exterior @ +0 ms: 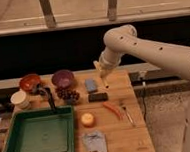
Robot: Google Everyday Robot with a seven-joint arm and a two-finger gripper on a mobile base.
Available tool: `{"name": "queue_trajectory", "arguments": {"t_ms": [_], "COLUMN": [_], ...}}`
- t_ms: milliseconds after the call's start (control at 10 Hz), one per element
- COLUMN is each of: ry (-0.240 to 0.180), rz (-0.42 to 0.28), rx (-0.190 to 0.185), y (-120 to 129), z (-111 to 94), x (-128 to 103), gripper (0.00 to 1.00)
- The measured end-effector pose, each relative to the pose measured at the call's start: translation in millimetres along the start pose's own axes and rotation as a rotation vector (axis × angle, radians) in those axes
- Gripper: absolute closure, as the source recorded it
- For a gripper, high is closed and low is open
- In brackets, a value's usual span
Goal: Place banana in purple bowl
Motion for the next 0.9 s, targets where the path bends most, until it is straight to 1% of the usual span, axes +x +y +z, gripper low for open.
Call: {"name": "queue_trajectory", "arguments": {"t_ms": [100,200,300,500,600,900], "ry": [0.004,0.007,0.008,0.012,0.012,0.005], "rz": [-0.003,-0.028,-0.050,-0.117,-0.163,-0.262], "rx": [-0.006,-0.016,-0.022,-0.036,-0.046,-0.073], "y": [-2,4,13,42,59,88], "z": [6,16,21,30,35,42], "x": [0,-5,-11,-30,-42,-65], "gripper": [1.00,1.00,1.00,1.00,1.00,1.00]}}
